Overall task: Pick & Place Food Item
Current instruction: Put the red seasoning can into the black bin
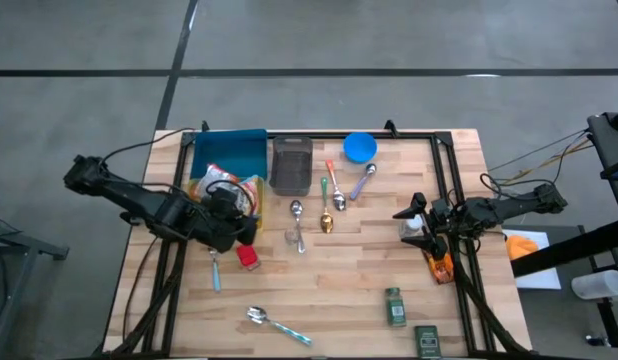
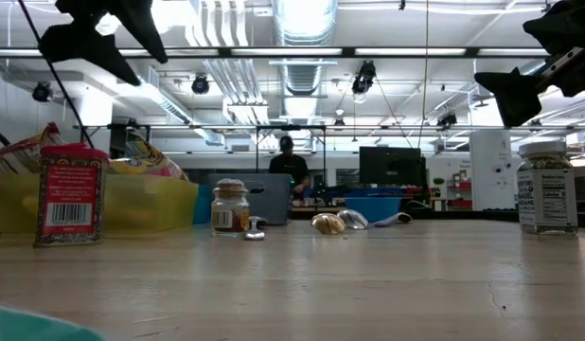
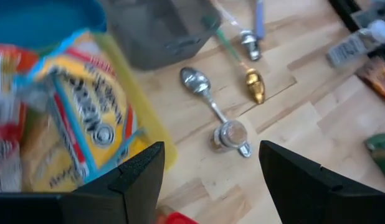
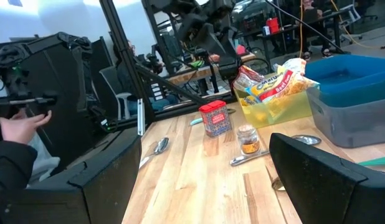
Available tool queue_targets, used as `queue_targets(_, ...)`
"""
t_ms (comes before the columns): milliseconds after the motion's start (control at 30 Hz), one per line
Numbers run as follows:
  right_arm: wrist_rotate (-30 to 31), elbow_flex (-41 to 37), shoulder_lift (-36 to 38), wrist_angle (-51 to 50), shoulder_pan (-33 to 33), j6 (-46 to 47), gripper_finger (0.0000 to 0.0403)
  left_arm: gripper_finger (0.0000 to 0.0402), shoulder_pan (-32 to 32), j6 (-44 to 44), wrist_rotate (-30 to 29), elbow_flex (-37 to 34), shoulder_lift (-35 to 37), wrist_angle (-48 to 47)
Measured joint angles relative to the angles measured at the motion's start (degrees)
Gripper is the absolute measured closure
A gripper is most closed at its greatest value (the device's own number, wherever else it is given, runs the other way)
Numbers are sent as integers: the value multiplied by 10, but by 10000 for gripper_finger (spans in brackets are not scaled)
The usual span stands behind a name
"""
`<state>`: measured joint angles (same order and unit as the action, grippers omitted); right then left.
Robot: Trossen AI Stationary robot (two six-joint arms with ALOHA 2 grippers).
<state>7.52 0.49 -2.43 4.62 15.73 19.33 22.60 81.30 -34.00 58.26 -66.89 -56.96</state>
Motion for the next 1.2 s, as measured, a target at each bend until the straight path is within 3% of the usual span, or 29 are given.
queue_targets(233,0,0,0,0,0,0,52,137,-2,241,58,0,-20,-24)
queue_targets(333,0,0,0,0,0,0,52,137,-2,304,97,0,-20,-13)
queue_targets(1067,0,0,-4,0,0,0,52,137,-2,457,240,1,-84,84)
queue_targets(1200,0,0,-3,-1,0,0,52,137,-2,510,293,1,-102,84)
